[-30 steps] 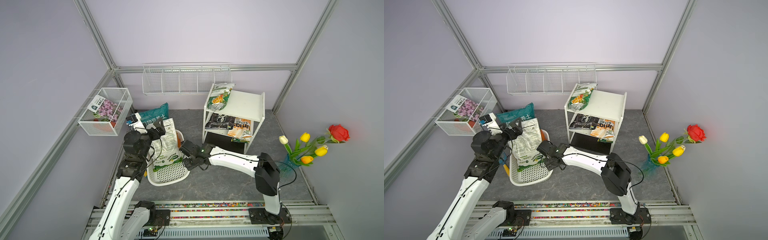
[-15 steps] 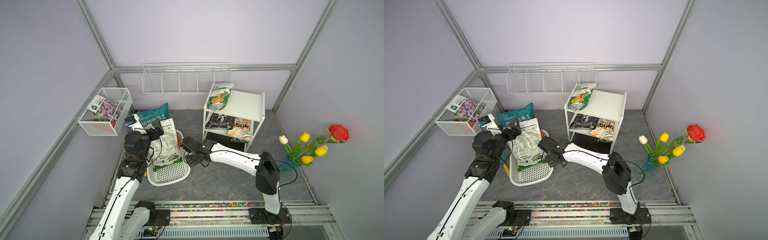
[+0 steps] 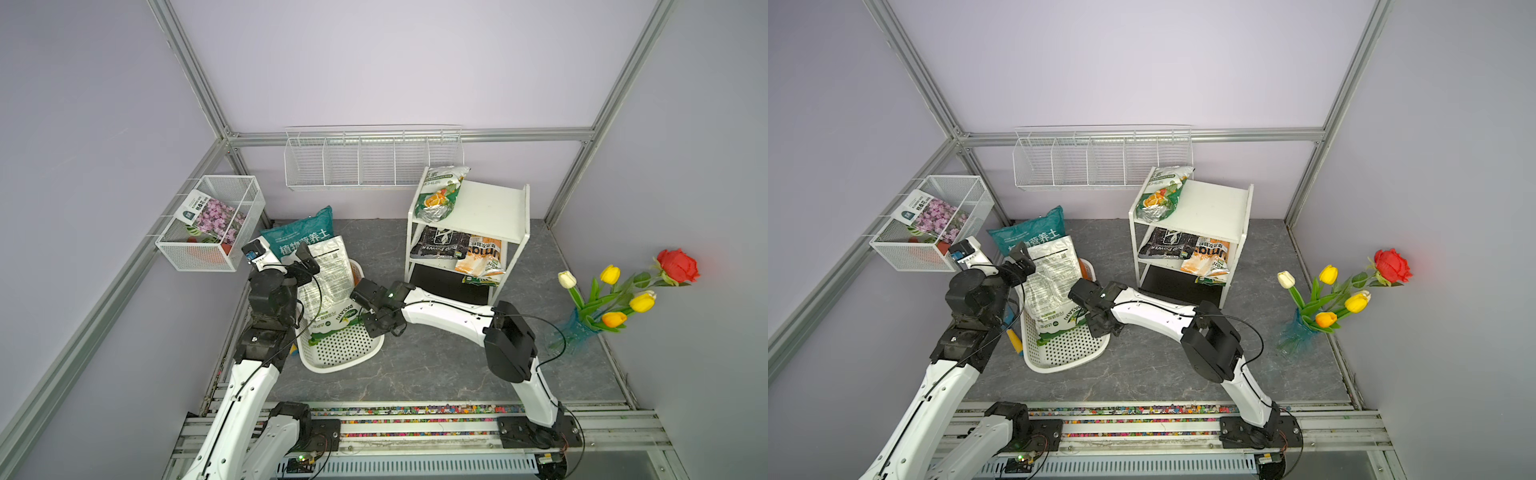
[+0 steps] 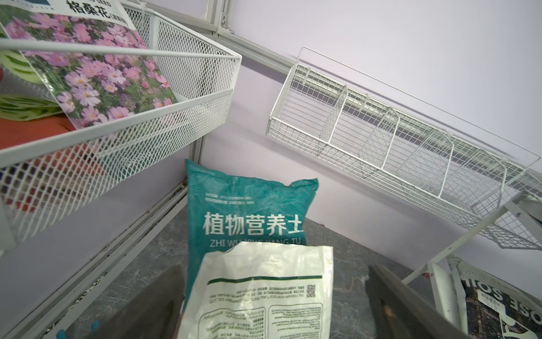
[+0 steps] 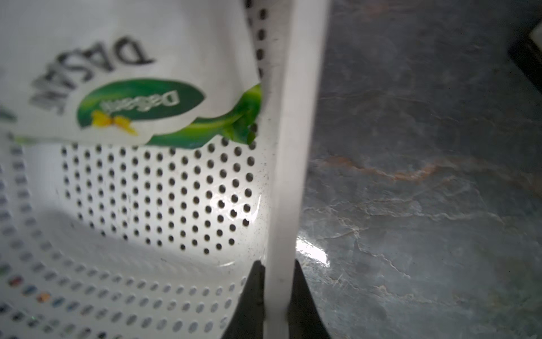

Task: Take down the fertilizer bag from the shelf
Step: Adjust the storage box at the center of the board.

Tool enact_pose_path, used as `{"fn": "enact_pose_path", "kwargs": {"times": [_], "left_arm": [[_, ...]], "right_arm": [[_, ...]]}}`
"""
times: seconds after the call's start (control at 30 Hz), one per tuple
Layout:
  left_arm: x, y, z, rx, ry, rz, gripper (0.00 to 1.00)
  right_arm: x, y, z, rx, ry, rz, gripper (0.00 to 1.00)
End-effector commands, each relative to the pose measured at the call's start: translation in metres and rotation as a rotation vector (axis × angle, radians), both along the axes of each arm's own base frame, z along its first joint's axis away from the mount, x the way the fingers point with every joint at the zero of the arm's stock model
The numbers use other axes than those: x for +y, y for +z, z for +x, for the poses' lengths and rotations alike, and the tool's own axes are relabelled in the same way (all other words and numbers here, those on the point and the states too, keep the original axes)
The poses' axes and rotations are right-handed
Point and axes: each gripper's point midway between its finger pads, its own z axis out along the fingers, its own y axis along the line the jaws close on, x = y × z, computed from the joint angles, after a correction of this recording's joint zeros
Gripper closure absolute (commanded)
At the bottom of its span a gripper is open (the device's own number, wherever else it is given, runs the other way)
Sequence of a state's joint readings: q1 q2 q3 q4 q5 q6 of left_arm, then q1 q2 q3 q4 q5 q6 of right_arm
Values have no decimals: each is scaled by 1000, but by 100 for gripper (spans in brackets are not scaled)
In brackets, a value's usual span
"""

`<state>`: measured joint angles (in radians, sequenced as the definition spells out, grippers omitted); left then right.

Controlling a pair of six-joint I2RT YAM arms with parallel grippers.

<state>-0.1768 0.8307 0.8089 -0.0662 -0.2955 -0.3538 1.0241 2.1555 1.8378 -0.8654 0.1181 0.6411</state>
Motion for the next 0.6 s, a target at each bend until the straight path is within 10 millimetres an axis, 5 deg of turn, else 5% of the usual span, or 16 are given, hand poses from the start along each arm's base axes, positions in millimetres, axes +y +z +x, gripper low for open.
{"fn": "enact_pose_path", "kwargs": {"times": [0.0, 0.4, 0.57], "left_arm": [[1, 0, -3, -3, 2, -2, 0], [-6, -6, -1, 6, -33, -34, 0], [-16, -7, 3, 10, -86, -50, 0]], "right_arm": [[-12, -6, 3, 1, 42, -57, 98], [-67, 8, 68, -114, -1, -151, 99], [-63, 31, 71, -155, 62, -128, 72]]}}
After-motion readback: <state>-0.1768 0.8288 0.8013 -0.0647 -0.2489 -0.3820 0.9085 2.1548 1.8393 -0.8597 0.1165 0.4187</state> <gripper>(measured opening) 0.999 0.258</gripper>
